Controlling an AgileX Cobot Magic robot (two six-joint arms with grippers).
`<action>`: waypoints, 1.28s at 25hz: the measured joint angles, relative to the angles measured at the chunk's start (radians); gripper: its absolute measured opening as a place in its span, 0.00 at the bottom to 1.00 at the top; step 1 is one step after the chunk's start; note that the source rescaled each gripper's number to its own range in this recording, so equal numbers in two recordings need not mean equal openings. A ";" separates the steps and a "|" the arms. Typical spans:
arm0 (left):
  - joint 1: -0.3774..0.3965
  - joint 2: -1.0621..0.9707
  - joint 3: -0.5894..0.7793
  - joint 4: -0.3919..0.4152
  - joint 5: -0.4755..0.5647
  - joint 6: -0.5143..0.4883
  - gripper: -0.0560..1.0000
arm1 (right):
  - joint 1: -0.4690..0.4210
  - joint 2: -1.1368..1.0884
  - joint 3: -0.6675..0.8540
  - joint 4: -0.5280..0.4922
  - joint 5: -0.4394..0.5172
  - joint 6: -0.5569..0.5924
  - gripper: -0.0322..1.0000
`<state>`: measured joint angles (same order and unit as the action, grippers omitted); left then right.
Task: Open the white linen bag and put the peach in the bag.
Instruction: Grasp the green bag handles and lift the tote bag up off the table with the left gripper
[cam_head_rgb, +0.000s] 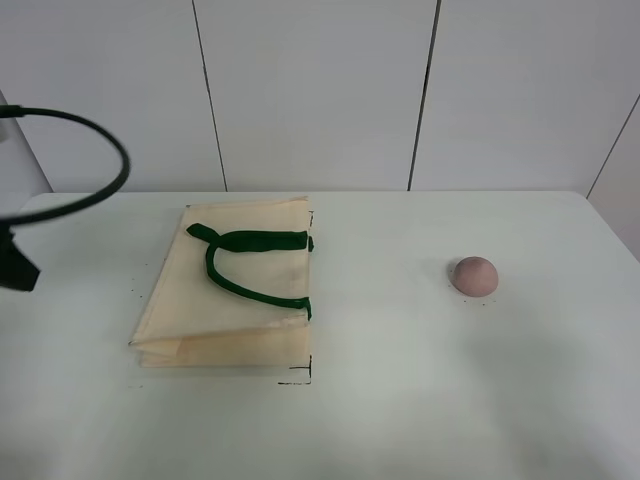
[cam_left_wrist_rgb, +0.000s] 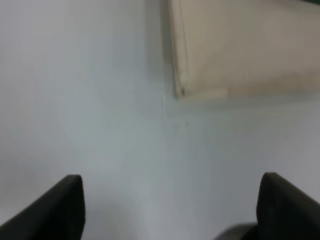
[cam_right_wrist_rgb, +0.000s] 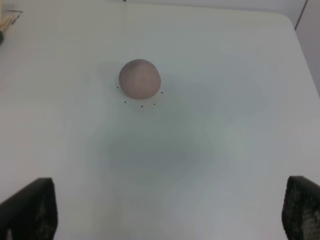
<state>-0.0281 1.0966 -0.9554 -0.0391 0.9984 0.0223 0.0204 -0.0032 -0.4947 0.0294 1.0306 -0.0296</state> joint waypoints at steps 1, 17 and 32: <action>0.000 0.070 -0.042 0.000 -0.013 0.000 1.00 | 0.000 0.000 0.000 0.000 0.000 0.000 1.00; -0.112 0.814 -0.621 -0.013 -0.028 -0.122 1.00 | 0.000 0.000 0.000 0.000 0.000 0.000 1.00; -0.286 1.069 -0.755 0.064 -0.090 -0.314 1.00 | 0.000 0.000 0.000 0.000 0.000 0.000 1.00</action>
<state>-0.3143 2.1659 -1.7104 0.0247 0.9081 -0.2915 0.0204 -0.0032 -0.4947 0.0294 1.0306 -0.0296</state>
